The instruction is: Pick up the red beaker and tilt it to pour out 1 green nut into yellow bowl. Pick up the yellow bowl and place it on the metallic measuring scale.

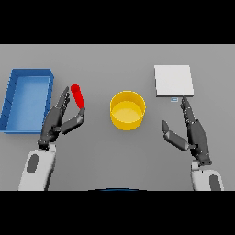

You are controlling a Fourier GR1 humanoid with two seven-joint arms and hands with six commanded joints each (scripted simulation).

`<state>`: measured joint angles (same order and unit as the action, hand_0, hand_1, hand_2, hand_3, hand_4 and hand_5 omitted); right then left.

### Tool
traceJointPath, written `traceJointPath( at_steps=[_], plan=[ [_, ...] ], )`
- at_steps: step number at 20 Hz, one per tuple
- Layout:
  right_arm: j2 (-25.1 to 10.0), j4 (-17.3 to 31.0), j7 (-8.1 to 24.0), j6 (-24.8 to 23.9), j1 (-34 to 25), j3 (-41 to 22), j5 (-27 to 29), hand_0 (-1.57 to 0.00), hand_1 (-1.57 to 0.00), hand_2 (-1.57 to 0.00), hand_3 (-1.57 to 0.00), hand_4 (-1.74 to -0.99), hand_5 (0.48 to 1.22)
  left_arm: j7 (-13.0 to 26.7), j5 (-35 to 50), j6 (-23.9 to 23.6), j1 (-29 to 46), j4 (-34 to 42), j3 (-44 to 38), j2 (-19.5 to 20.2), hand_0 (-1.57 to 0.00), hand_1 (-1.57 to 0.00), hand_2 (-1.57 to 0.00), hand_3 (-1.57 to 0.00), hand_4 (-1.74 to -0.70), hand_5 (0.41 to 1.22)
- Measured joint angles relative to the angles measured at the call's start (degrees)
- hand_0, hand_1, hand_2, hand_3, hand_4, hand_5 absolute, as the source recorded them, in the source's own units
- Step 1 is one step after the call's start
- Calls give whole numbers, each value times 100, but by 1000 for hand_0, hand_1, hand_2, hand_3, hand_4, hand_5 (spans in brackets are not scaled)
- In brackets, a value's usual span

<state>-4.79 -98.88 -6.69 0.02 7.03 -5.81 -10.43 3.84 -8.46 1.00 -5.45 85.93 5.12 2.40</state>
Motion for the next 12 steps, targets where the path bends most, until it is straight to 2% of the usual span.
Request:
traceJointPath(
  at_steps=[1, 3, 5, 12],
  plan=[
    [22, -74, -30, 3, 62, -36, -11, 1, 1, 1, 1, -1312, 681, -15, 1, -22, -145, -194, -68, 14, 1, 1, 1, 1, -1382, 739],
    [79, -7, 126, -38, -26, -28, -8, 1, 1, 1, 1, -1329, 685, -45, -42, -82, -415, -592, -166, 20, 1, 1, 1, 1, -1369, 733],
    [72, 11, 88, -57, 40, -5, -12, 1, 1, 1, 1, -1337, 687, -74, -28, -105, -674, -1017, -274, 6, 1, 1, 1, 1, -1352, 720],
    [38, -11, 104, 7, 55, 42, 90, 1, 1, 1, 1, -1333, 687, -511, 23, -159, -1487, -2148, -556, -58, 1, 1, 1, 1, -1319, 711]
  ],
)
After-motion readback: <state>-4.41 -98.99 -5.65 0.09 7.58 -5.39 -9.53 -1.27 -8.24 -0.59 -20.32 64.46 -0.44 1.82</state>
